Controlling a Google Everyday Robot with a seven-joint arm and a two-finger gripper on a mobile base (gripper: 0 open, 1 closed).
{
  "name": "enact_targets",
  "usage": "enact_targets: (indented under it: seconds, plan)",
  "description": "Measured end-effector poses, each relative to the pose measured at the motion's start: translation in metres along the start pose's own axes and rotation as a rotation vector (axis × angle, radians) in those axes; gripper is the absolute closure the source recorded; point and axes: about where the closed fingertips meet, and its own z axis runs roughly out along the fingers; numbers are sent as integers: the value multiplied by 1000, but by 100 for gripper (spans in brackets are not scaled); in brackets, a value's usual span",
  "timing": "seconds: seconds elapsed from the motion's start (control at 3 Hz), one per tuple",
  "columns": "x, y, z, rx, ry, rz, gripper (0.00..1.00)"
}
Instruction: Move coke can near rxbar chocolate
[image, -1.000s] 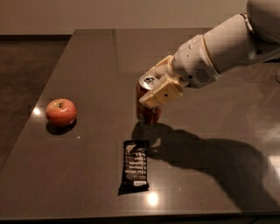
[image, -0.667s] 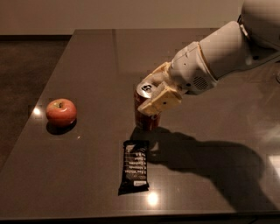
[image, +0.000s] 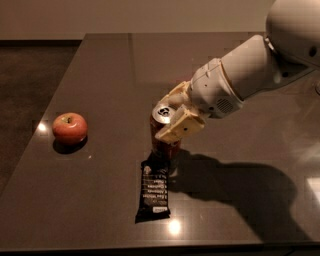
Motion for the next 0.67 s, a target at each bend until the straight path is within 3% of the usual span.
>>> enact_targets:
  seconds: [0.67]
  plan:
    - [10, 1, 16, -33, 32, -7, 39]
